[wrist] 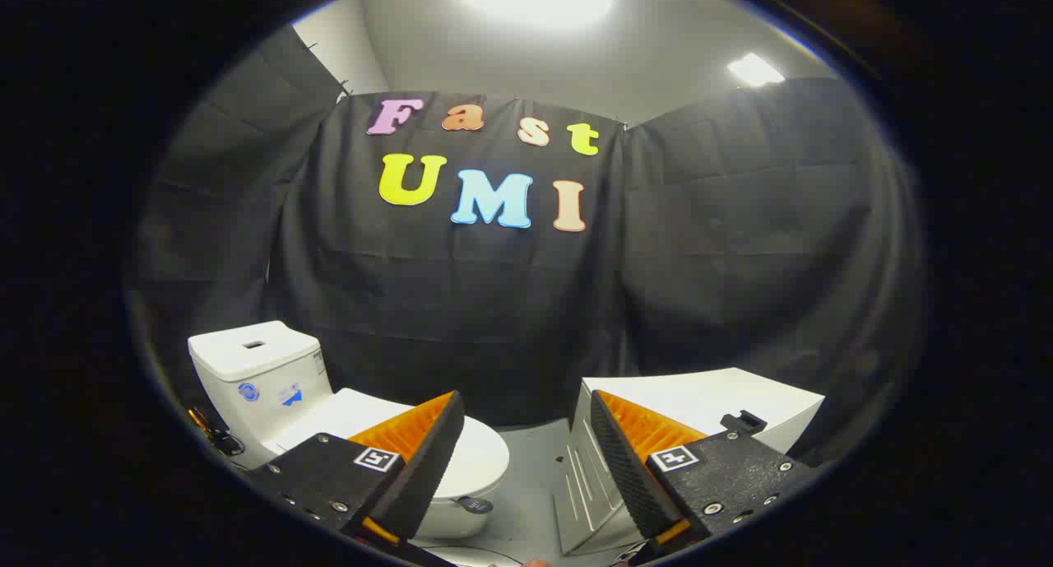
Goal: Open the toilet lid.
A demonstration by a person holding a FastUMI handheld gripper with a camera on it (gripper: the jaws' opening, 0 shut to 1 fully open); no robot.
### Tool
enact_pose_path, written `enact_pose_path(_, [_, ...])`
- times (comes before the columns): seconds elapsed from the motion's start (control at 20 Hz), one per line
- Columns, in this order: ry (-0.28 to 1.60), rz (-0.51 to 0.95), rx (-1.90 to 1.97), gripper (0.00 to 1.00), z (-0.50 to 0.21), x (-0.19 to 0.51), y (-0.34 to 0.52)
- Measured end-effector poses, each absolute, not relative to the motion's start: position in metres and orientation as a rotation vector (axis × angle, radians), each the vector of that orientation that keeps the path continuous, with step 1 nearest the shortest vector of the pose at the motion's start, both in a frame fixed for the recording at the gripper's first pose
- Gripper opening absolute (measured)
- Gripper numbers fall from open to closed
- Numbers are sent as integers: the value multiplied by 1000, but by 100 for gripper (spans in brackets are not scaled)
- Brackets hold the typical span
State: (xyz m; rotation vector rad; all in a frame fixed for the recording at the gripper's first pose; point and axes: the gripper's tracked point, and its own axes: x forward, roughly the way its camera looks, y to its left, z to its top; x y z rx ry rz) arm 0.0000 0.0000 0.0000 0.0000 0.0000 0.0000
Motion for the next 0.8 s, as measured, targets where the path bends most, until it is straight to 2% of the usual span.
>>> enact_pose_path(0.8, [37,30,-4,95,-8,3,13])
